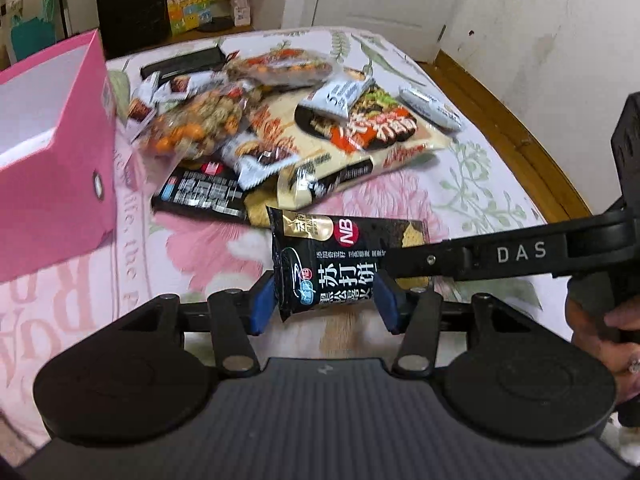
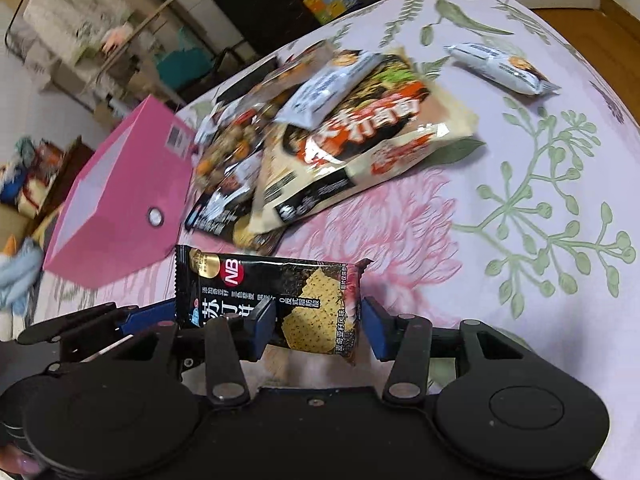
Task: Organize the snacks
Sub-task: 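Carry the black cracker pack into the pink box and release it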
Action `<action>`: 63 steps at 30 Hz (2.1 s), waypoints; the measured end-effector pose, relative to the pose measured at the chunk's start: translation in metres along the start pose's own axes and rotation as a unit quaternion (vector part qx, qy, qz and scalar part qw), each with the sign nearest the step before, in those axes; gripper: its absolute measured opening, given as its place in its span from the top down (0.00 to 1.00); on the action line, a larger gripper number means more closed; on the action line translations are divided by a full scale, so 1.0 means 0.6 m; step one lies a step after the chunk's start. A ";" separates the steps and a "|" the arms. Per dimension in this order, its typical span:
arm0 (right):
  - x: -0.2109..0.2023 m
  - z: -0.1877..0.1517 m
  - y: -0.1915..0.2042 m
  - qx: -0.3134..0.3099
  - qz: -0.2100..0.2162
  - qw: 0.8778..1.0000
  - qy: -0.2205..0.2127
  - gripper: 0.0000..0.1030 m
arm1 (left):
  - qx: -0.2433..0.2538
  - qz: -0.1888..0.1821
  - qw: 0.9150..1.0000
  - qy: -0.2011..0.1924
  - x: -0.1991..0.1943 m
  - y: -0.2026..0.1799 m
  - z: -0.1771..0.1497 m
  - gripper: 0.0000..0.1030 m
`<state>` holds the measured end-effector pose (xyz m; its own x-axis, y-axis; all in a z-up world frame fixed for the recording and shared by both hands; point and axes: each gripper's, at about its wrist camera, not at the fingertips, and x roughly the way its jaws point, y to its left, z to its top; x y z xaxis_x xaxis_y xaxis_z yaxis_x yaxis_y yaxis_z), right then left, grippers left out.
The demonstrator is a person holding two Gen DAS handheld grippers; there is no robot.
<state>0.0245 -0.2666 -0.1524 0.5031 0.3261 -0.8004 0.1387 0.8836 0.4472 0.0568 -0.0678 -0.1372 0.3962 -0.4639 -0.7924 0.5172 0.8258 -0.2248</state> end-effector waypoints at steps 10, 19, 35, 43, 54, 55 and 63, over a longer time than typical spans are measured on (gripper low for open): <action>-0.029 -0.006 0.079 -0.055 0.005 0.998 0.027 0.42 | -0.011 -0.005 0.999 0.037 -0.072 0.030 -0.019 0.52; -0.052 -0.002 0.177 -0.099 0.027 0.994 0.040 0.37 | -0.042 -0.001 0.999 0.020 -0.158 0.084 -0.023 0.52; -0.025 0.095 0.363 -0.218 0.054 0.974 0.017 0.46 | -0.081 0.035 0.992 -0.086 -0.273 0.227 0.024 0.51; 0.081 0.192 0.434 -0.255 0.057 0.965 0.012 0.46 | -0.059 0.097 0.986 -0.123 -0.228 0.317 0.104 0.45; 0.228 0.274 0.477 -0.261 0.011 0.963 0.069 0.45 | -0.063 0.131 0.985 -0.093 -0.106 0.417 0.175 0.44; 0.235 0.275 0.480 -0.269 0.002 0.960 0.073 0.45 | -0.063 0.133 0.985 -0.087 -0.096 0.422 0.179 0.44; 0.179 0.267 0.475 -0.334 -0.025 0.942 0.014 0.38 | -0.054 0.129 0.985 -0.100 -0.089 0.395 0.165 0.35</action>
<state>0.2548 -0.0333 -0.0469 0.4859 0.2789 -0.8283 -0.4115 0.9091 0.0648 0.2332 0.1209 -0.0923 0.6509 -0.2783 -0.7063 0.2999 0.9490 -0.0975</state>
